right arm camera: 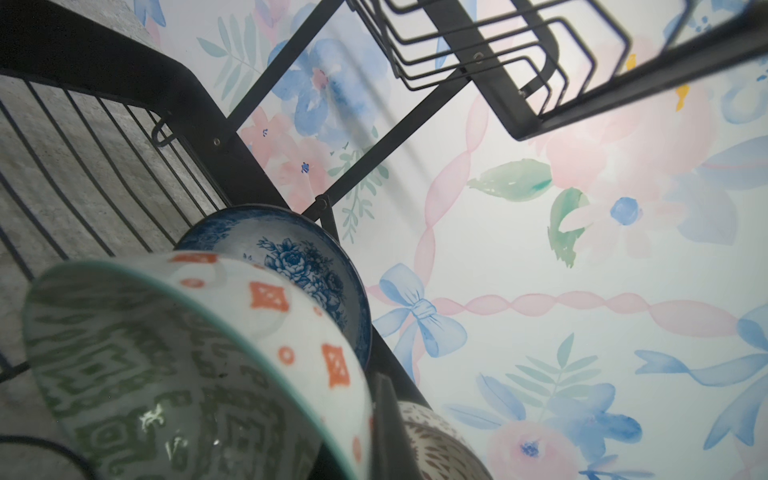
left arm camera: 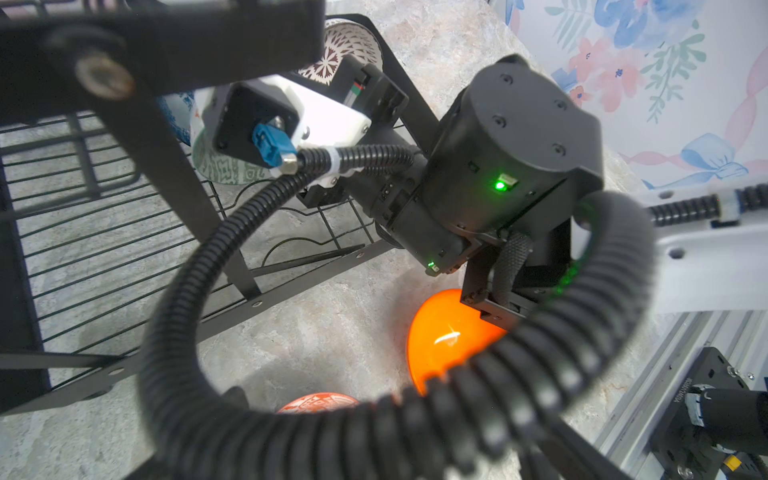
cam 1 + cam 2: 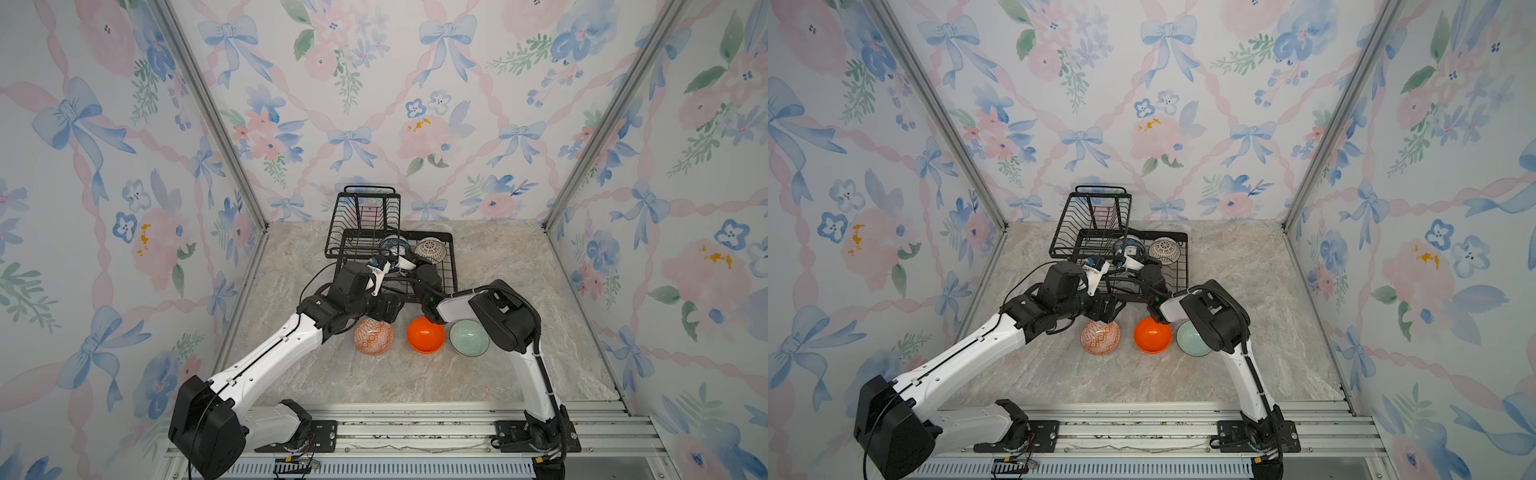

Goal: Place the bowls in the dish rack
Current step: 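Lower the bowl upright beside the blue-floral bowl with the right gripper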

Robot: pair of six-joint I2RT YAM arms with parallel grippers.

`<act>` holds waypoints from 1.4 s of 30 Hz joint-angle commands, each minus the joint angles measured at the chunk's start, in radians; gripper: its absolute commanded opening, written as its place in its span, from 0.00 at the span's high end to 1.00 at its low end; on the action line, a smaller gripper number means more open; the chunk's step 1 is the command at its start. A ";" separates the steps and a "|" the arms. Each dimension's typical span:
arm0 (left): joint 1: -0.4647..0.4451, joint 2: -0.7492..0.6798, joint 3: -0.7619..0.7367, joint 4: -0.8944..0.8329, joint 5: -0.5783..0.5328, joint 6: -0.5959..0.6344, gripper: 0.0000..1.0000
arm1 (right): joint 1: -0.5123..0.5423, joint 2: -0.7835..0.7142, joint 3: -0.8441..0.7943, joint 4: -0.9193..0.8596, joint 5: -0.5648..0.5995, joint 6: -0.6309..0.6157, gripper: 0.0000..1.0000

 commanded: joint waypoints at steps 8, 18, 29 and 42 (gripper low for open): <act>0.005 0.012 0.026 0.001 0.014 -0.009 0.02 | 0.010 0.014 0.043 0.024 0.007 -0.013 1.00; 0.005 0.013 0.024 0.001 0.016 -0.009 0.02 | 0.006 -0.013 0.021 -0.006 -0.002 0.017 1.00; 0.005 -0.001 0.020 0.001 0.018 -0.009 0.02 | 0.000 -0.036 0.015 -0.019 0.005 0.043 0.80; 0.006 -0.008 0.017 0.001 0.018 -0.008 0.02 | -0.004 -0.086 -0.018 -0.004 -0.001 0.058 0.34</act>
